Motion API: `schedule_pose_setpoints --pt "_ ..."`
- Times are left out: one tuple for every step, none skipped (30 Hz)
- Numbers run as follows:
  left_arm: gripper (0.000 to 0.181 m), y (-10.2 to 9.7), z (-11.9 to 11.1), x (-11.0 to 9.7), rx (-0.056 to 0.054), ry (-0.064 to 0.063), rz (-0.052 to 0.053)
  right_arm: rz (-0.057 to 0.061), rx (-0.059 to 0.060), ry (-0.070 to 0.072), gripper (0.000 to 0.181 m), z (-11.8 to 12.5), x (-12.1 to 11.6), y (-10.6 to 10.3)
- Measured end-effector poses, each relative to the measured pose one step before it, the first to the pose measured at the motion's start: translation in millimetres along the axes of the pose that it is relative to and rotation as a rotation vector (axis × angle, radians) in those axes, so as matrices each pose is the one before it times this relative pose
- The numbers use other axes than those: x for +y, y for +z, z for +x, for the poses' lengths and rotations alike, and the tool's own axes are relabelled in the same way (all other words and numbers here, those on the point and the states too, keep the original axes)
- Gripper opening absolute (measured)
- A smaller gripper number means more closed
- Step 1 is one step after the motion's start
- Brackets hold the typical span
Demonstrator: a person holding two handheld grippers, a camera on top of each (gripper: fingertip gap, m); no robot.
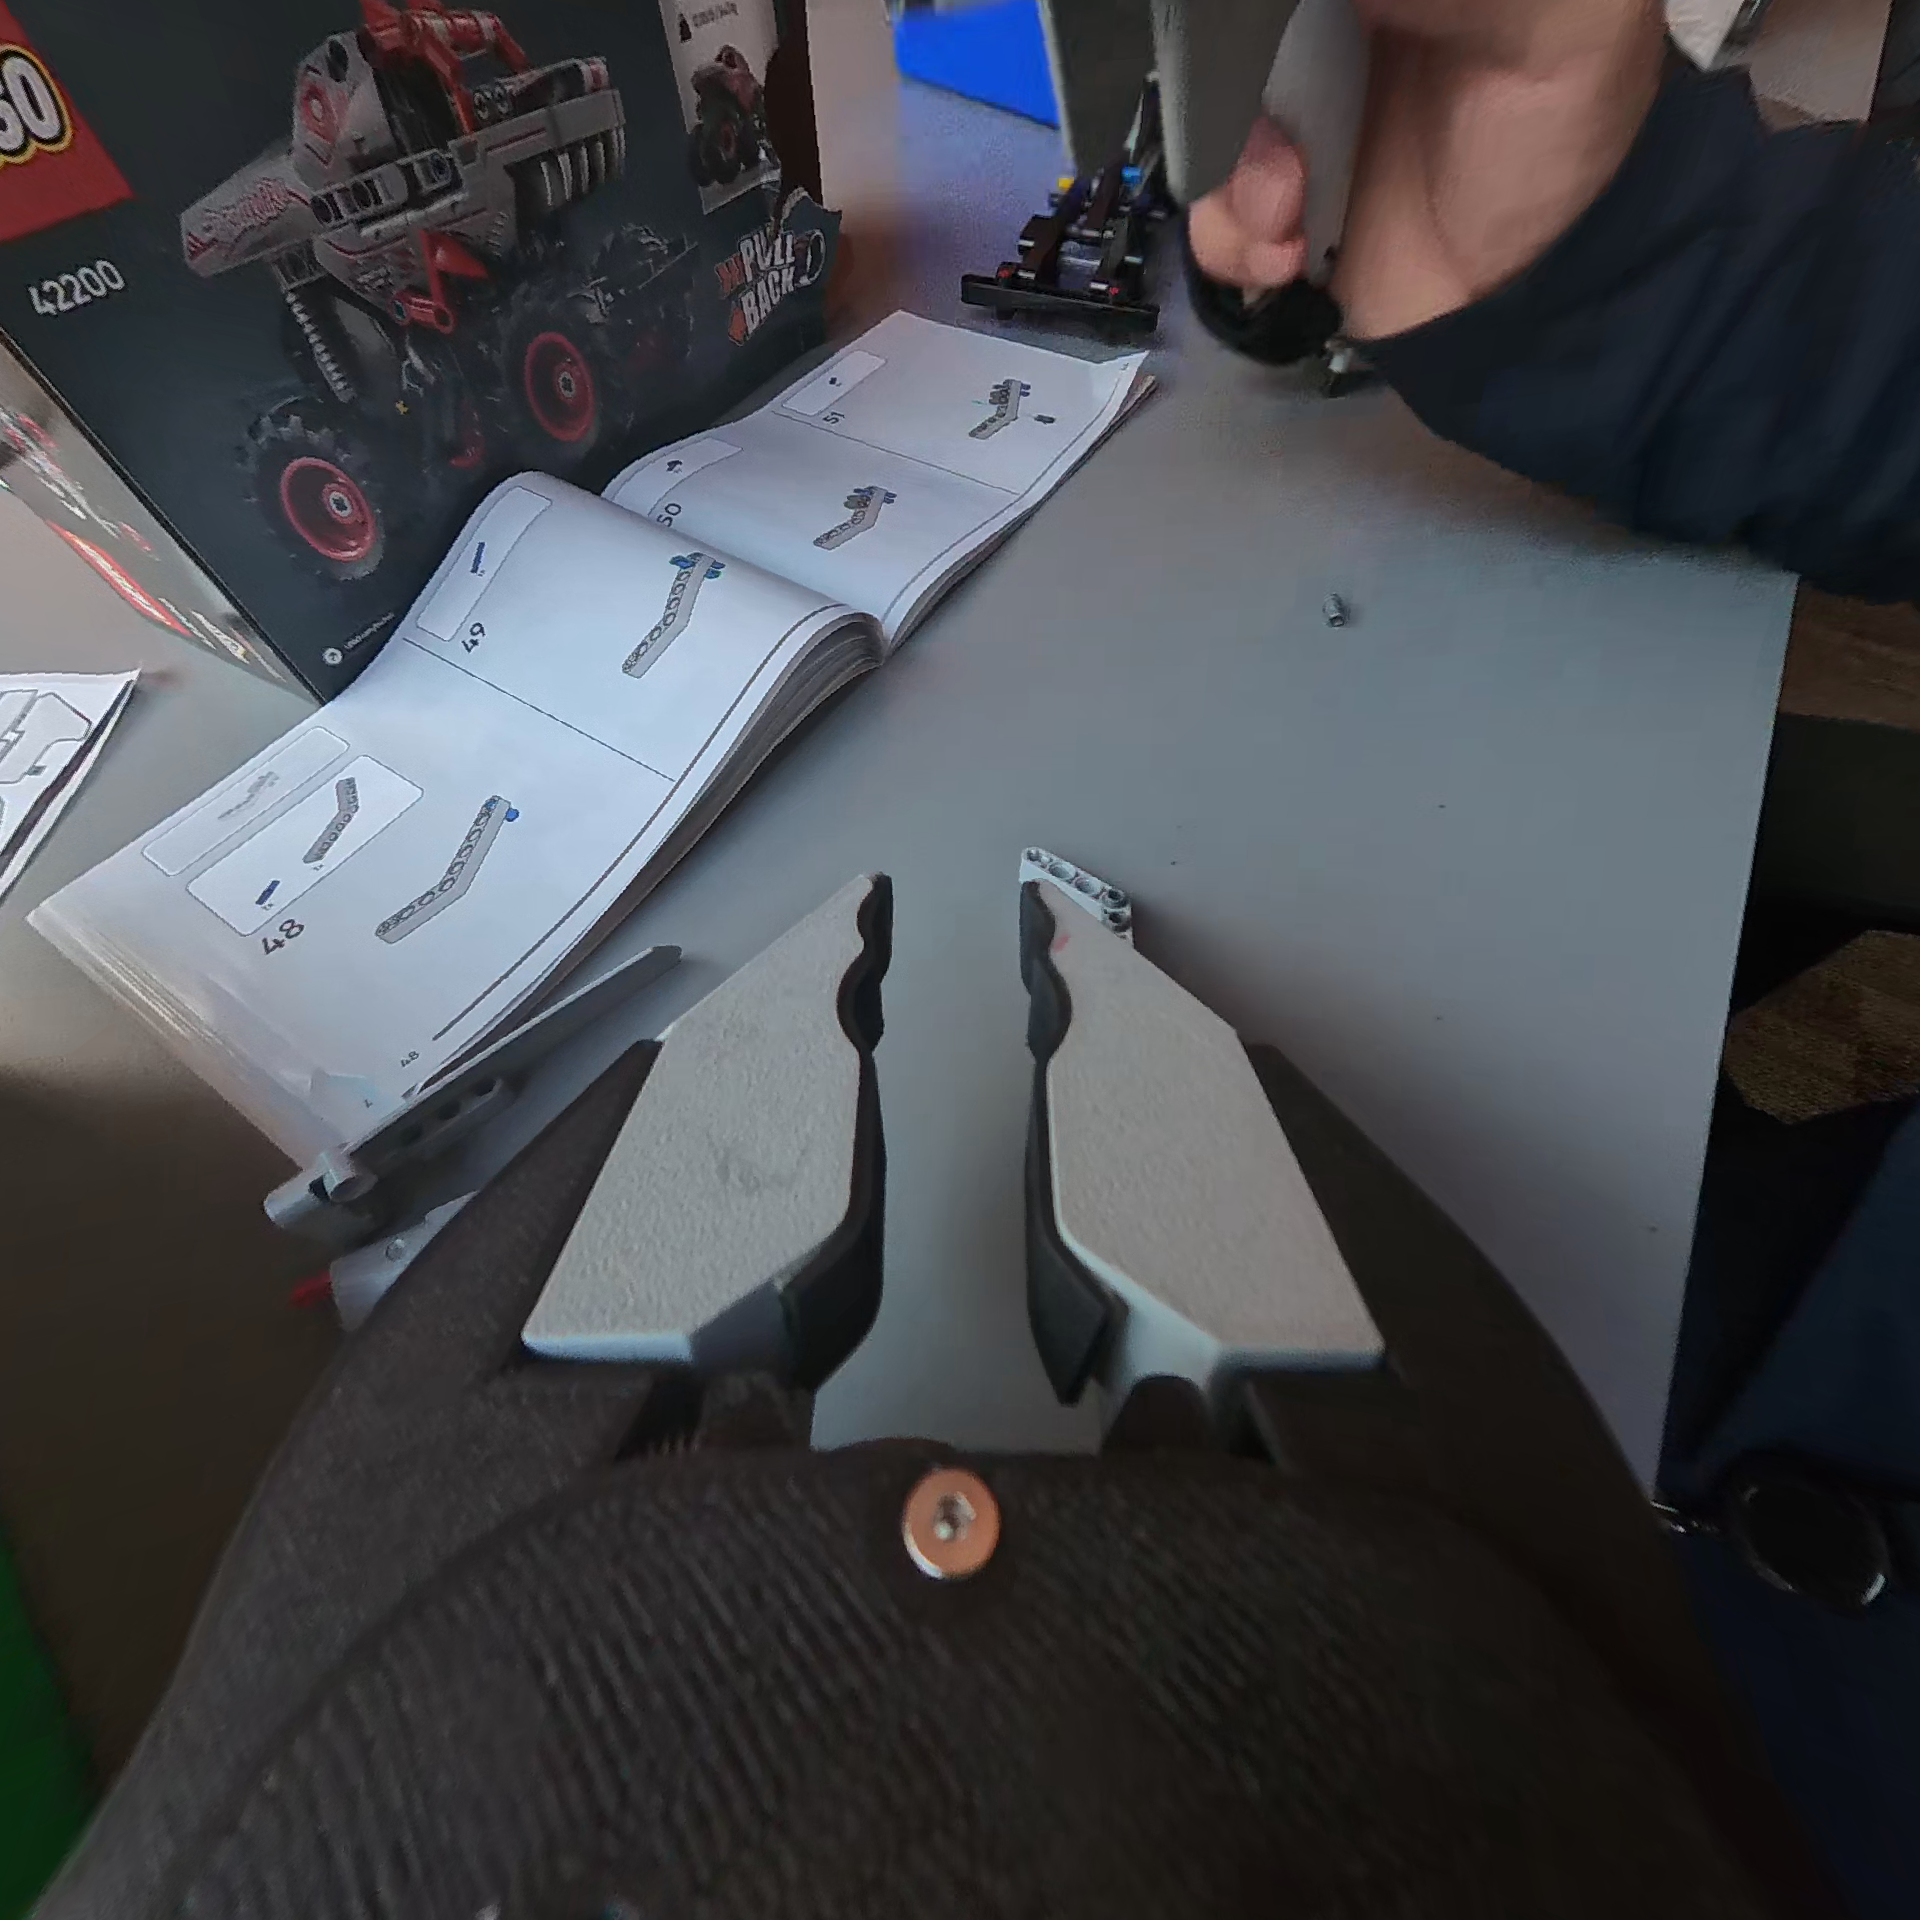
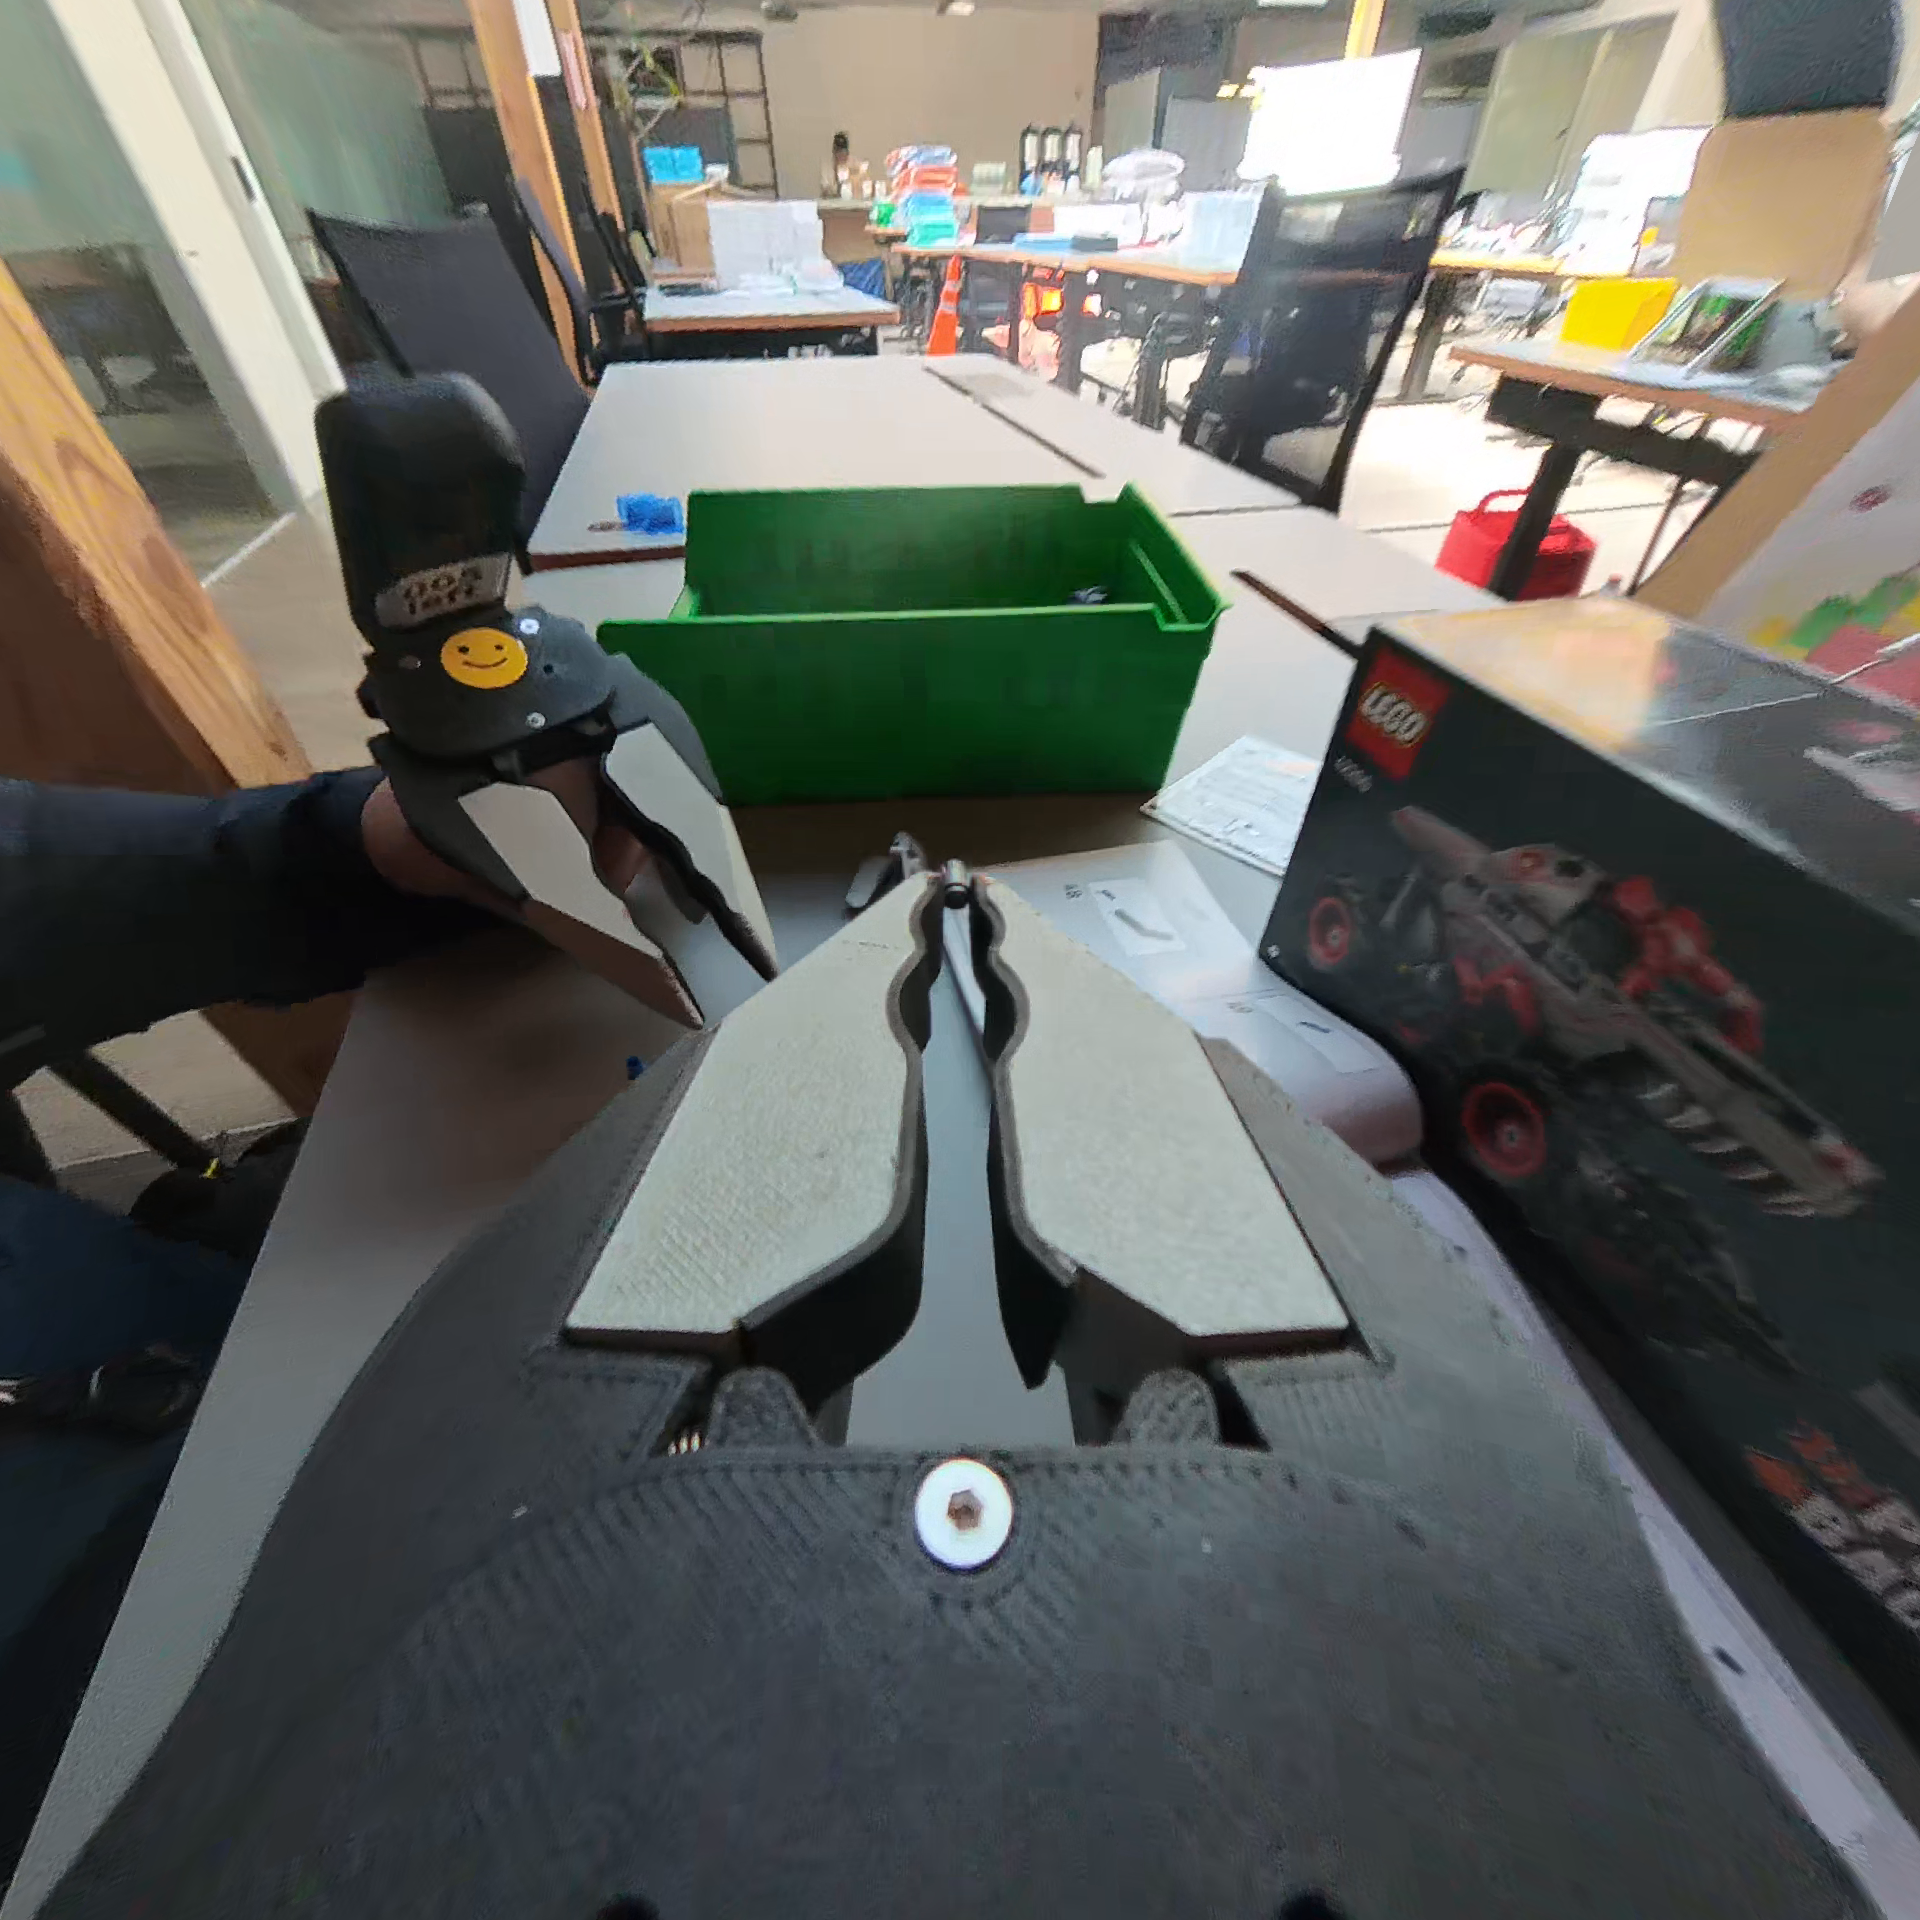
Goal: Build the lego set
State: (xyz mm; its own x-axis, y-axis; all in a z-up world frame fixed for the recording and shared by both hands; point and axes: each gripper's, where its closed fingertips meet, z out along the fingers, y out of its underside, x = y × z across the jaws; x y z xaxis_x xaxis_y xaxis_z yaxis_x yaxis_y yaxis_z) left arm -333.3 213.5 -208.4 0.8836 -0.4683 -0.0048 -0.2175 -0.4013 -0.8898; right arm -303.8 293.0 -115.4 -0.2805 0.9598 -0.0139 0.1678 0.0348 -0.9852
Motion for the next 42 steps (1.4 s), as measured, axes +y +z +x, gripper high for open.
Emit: schedule_pose_setpoints --pt "0.021 -0.12 -0.01 -0.11 -0.0007 0.0014 0.0005 0.0276 0.0246 -0.0073 0.001 5.60 -8.37 -8.86" --pt "0.021 0.01 0.01 -0.01 -0.0010 0.0011 0.0000 0.0247 0.0264 -0.0063 0.002 6.15 -7.82 -8.95" --pt "0.021 0.16 0.07 0.11 -0.0002 0.0005 -0.0007 0.0256 0.0265 -0.0060 0.001 6.49 -7.37 -8.85" --pt "0.021 0.06 -0.13 0.17 -0.0006 0.0000 -0.0009 0.0253 0.0263 -0.0048 0.001 6.63 -6.76 -8.82" --pt "0.021 0.07 0.00 0.04 -0.0004 -0.0002 -0.0008 0.0234 0.0261 -0.0019 0.001 7.10 -5.84 -8.60" --pt "0.021 0.08 -0.09 0.14 -0.0004 -0.0003 -0.0007 0.0241 0.0233 0.0019 0.001 6.85 -5.37 -8.08" --pt "0.021 -0.03 -0.06 0.07 -0.0005 -0.0003 -0.0005 0.0258 0.0178 0.0069 0.001 6.29 -4.75 -7.23" --pt "0.021 0.13 -0.08 0.15 -0.0004 -0.0009 -0.0010 0.0250 0.0107 0.0129 0.001 5.26 -3.89 -6.08" --pt "0.021 0.20 -0.11 0.19 0.0005 -0.0014 -0.0017 0.0188 0.0034 0.0172 0.001 4.16 -2.32 -4.87" --pt "0.021 0.13 -0.13 0.20 -0.0001 -0.0015 -0.0015 0.0100 0.0008 0.0199 0.001 3.42 -0.79 -3.65" --pt "0.021 0.07 -0.14 0.21 -0.0004 -0.0013 -0.0013 0.0061 0.0025 0.0177 0.001 3.35 -0.29 -2.67" --pt "0.020 0.13 -0.14 0.20 0.0000 -0.0012 -0.0015 0.0052 0.0025 0.0106 0.001 2.56 -0.11 -1.69" --pt "0.020 0.20 -0.20 0.19 -0.0001 -0.0012 -0.0017 -0.0007 0.0019 0.0051 0.001 1.86 0.61 -0.98" --pt "0.020 0.09 -0.03 0.22 0.0001 -0.0006 -0.0016 -0.0054 0.0019 0.0010 0.001 1.04 1.11 -0.29" --pt "0.020 0.15 -0.02 0.17 -0.0002 0.0000 -0.0013 -0.0041 0.0020 -0.0036 0.001 0.37 0.80 -0.08" --pt "0.020 0.06 0.01 0.05 0.0000 0.0004 -0.0008 -0.0028 0.0011 -0.0062 0.001 -0.46 0.59 0.29" --pt "0.020 0.08 0.18 0.14 0.0003 0.0005 -0.0007 -0.0031 -0.0006 -0.0064 0.001 -0.86 0.54 0.50" --pt "0.020 0.05 0.04 0.08 0.0001 0.0003 -0.0011 -0.0038 -0.0023 -0.0056 0.001 -1.43 0.58 0.88" --pt "0.020 0.13 -0.05 0.15 0.0004 0.0001 -0.0011 -0.0052 -0.0033 -0.0053 0.001 -1.46 0.87 1.06" --pt "0.020 0.01 0.13 0.03 0.0005 0.0003 -0.0004 -0.0057 -0.0017 -0.0063 0.001 -1.34 1.03 1.15" --pt "0.020 -0.04 0.14 0.02 0.0004 0.0006 0.0000 -0.0056 0.0005 -0.0076 0.001 -0.95 1.20 1.05" --pt "0.020 0.04 0.06 -0.01 0.0001 0.0006 -0.0001 -0.0071 0.0012 -0.0076 0.001 -0.73 1.38 1.14" --pt "0.020 -0.06 0.05 0.00 0.0003 0.0006 0.0003 -0.0083 0.0021 -0.0068 0.001 -0.48 1.32 0.94" --pt "0.020 -0.01 0.13 -0.03 0.0002 0.0006 0.0004 -0.0051 0.0024 -0.0069 0.001 -0.38 0.95 0.65" --pt "0.020 -0.07 0.06 0.03 0.0003 0.0005 0.0001 -0.0018 0.0024 -0.0063 0.001 -0.28 0.27 0.47" --pt "0.020 0.07 0.11 0.04 0.0006 0.0001 -0.0007 -0.0009 0.0010 -0.0037 0.001 -0.19 0.13 0.09" --pt "0.020 0.10 0.10 0.15 0.0005 0.0001 -0.0009 -0.0010 -0.0002 -0.0002 0.001 -0.20 0.24 0.15" --pt "0.020 0.07 0.02 0.03 0.0000 0.0003 -0.0007 0.0016 -0.0006 0.0020 0.001 -0.04 -0.13 -0.10" --pt "0.020 0.13 0.02 0.09 0.0000 0.0004 -0.0005 0.0027 -0.0015 0.0029 0.001 -0.03 -0.28 -0.05" --pt "0.020 0.04 -0.02 0.03 0.0001 -0.0002 -0.0005 0.0016 -0.0014 0.0025 0.001 0.11 -0.13 -0.13" --pt "0.020 0.01 -0.08 0.03 0.0001 -0.0006 -0.0004 -0.0006 -0.0005 0.0022 0.001 0.19 0.08 0.02" --pt "0.020 0.05 -0.06 0.14 0.0000 -0.0010 -0.0005 0.0003 0.0000 0.0011 0.001 0.22 -0.04 -0.01" --pt "0.020 0.06 -0.09 0.04 0.0002 -0.0010 -0.0008 0.0007 -0.0005 0.0009 0.001 -0.04 0.01 0.04" --pt "0.020 0.08 -0.14 0.09 -0.0003 -0.0004 -0.0001 -0.0003 -0.0010 0.0007 0.001 -0.18 0.05 0.08" --pt "0.020 -0.12 -0.01 -0.17 -0.0007 0.0001 0.0012 -0.0014 -0.0011 -0.0001 0.001 -0.21 0.20 0.21" --pt "0.020 -0.13 -0.06 -0.21 -0.0005 -0.0001 0.0016 -0.0017 0.0005 -0.0009 0.001 -0.01 0.35 0.40" --pt "0.020 -0.22 -0.12 -0.14 0.0000 -0.0008 0.0015 -0.0016 0.0003 -0.0011 0.001 -0.04 0.54 0.40" --pt "0.020 -0.11 0.10 -0.20 0.0013 -0.0006 0.0014 -0.0029 -0.0003 -0.0007 0.001 -0.12 0.71 0.51" --pt "0.020 -0.12 0.15 -0.06 0.0009 -0.0002 0.0012 -0.0041 -0.0002 -0.0004 0.001 -0.01 0.88 0.51" --pt "0.020 -0.05 -0.06 -0.13 0.0001 -0.0001 0.0005 -0.0032 0.0007 -0.0006 0.001 0.09 0.65 0.38" --pt "0.020 0.05 0.13 0.14 0.0004 0.0002 -0.0005 -0.0015 0.0002 -0.0005 0.001 0.01 0.41 0.30" --pt "0.020 0.20 0.02 0.13 -0.0001 0.0007 -0.0012 -0.0010 0.0001 -0.0002 0.001 0.04 0.23 0.13"
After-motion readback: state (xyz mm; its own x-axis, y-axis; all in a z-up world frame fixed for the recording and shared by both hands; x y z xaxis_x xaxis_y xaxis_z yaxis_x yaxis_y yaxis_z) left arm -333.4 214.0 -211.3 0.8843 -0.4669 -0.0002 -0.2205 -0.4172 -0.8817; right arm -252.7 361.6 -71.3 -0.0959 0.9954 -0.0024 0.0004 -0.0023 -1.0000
